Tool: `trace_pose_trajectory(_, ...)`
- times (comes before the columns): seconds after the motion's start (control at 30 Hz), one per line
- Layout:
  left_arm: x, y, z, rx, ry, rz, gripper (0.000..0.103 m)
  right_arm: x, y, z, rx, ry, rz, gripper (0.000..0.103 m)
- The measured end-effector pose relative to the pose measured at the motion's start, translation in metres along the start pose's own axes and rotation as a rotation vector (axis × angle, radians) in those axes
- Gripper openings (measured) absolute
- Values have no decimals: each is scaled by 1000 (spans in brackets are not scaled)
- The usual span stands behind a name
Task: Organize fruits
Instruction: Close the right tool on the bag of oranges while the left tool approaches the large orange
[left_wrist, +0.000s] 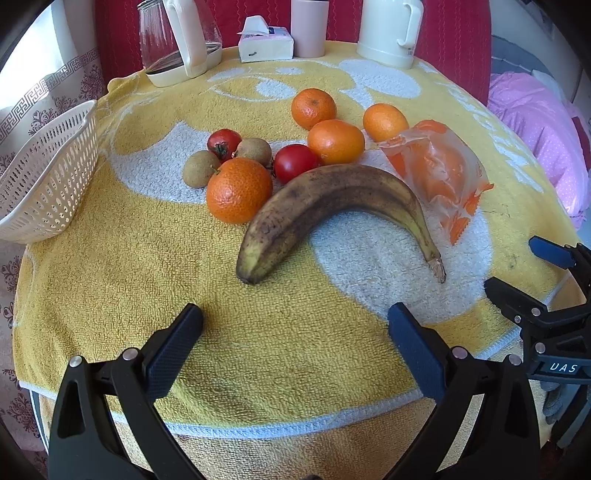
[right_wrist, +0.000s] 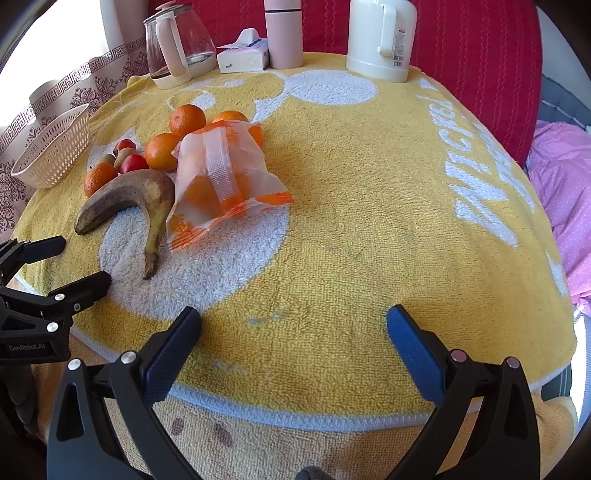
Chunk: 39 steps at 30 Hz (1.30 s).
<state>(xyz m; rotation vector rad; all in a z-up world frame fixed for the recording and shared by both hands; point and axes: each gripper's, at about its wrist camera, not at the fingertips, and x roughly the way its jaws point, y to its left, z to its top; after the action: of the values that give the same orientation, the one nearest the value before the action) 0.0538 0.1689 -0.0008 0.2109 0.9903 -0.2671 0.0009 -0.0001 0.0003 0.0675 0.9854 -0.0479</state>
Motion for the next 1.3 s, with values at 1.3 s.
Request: trace_pose_trajectory(1.3,-46,92,6,-192,-183,44,101,6,32,65,-46,-157,142,83)
